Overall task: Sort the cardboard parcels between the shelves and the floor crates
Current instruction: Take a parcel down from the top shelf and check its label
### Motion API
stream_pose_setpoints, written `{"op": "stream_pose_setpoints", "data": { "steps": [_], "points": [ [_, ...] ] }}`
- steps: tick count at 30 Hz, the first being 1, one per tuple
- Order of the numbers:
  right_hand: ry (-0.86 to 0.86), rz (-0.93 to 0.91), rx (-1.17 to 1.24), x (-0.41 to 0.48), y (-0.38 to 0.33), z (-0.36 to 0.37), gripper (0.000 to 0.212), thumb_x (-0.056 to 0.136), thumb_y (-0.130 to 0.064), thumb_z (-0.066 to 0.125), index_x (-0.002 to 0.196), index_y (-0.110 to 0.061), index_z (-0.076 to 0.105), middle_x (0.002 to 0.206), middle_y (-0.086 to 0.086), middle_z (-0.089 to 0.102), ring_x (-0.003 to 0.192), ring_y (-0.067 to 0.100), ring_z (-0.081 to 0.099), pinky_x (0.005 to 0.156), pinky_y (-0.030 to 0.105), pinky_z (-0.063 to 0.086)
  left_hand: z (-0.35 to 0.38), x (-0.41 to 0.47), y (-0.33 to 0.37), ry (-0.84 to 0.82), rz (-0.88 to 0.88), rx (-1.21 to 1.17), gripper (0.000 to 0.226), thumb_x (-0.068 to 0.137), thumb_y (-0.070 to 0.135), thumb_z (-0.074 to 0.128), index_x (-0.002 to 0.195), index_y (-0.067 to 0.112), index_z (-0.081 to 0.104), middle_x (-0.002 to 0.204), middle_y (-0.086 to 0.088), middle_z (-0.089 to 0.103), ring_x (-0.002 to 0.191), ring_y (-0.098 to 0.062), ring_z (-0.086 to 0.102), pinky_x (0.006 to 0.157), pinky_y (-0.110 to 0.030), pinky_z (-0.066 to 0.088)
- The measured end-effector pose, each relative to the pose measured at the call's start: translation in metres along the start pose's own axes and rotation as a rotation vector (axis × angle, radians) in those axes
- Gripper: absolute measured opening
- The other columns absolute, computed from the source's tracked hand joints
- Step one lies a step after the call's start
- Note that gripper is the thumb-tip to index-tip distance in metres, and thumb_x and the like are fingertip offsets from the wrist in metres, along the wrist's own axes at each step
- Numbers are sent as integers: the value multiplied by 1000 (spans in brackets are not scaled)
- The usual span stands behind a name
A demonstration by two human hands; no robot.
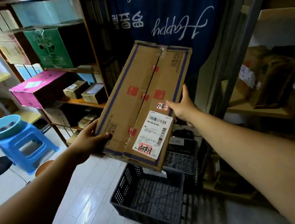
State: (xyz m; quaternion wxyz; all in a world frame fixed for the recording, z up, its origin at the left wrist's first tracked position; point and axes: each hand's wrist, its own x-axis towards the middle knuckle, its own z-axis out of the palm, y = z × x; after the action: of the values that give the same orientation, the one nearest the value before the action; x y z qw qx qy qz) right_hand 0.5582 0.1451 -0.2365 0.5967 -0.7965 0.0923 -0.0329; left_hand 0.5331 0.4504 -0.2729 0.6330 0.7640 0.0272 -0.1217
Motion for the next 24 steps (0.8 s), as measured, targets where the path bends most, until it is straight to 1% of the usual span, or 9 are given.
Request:
{"op": "stream_pose_setpoints", "data": {
  "steps": [3, 7, 9, 12, 13, 15, 19, 22, 24],
  "points": [
    [50, 21, -3, 5, -6, 22, 90, 94, -22, 59, 152, -27, -10, 152, 5, 33, 133, 23, 40, 100, 33, 34, -35, 10, 1, -66, -3, 68, 59, 86, 7, 61, 135, 33, 40, 114, -11, 60, 98, -28, 65, 65, -37, 58],
    [98, 30, 8, 10, -13, 47, 91, 94, -24, 59, 151, -28, -12, 150, 4, 35, 130, 22, 42, 87, 28, 32, -76, 17, -2, -95, -12, 97, 64, 85, 5, 61, 137, 33, 38, 115, -12, 58, 97, -30, 65, 61, -37, 58],
    [123, 34, 6, 14, -15, 56, 91, 94, -23, 59, 151, -28, -11, 150, 4, 36, 130, 22, 43, 87, 28, 33, -96, 19, -3, -114, -18, 105, 68, 80, 8, 66, 138, 32, 40, 118, -15, 58, 97, -30, 65, 63, -37, 59],
    [153, 21, 8, 19, -17, 67, 90, 93, -20, 60, 152, -29, -7, 150, 3, 37, 133, 22, 40, 98, 33, 35, -125, 19, -2, -153, -35, 159, 91, 55, 33, 88, 135, 38, 45, 118, -14, 62, 98, -32, 67, 73, -49, 57],
    [160, 24, 10, 21, -17, 67, 89, 93, -19, 60, 152, -29, -5, 150, 3, 36, 134, 22, 39, 102, 35, 34, -132, 20, -2, -167, -42, 178, 98, 45, 41, 91, 133, 40, 46, 117, -13, 63, 98, -33, 67, 74, -51, 57],
    [176, 42, 3, 26, -17, 67, 91, 92, -20, 61, 152, -28, -6, 151, 2, 34, 136, 22, 37, 107, 38, 32, -142, 20, 0, -187, -37, 199, 103, 36, 48, 92, 129, 43, 48, 115, -13, 64, 97, -33, 68, 75, -53, 56],
    [219, 83, -19, 36, -16, 57, 95, 90, -25, 64, 152, -30, -9, 155, 3, 27, 140, 24, 31, 113, 44, 27, -152, 24, 1, -185, -41, 218, 101, 33, 49, 92, 125, 47, 49, 116, -12, 64, 100, -33, 67, 78, -57, 55],
    [262, 92, -47, 40, -18, 49, 100, 87, -28, 67, 150, -32, -10, 157, 4, 21, 141, 26, 28, 111, 46, 29, -158, 25, 1, -193, -64, 212, 89, 41, 40, 93, 119, 47, 53, 116, -13, 64, 101, -34, 66, 79, -58, 54],
    [292, 99, -75, 43, -17, 43, 104, 83, -31, 71, 150, -36, -10, 159, 4, 15, 142, 28, 26, 110, 49, 31, -158, 25, 5, -197, -71, 223, 81, 44, 33, 92, 114, 48, 53, 113, -13, 66, 97, -33, 67, 76, -54, 56]
  ]
}}
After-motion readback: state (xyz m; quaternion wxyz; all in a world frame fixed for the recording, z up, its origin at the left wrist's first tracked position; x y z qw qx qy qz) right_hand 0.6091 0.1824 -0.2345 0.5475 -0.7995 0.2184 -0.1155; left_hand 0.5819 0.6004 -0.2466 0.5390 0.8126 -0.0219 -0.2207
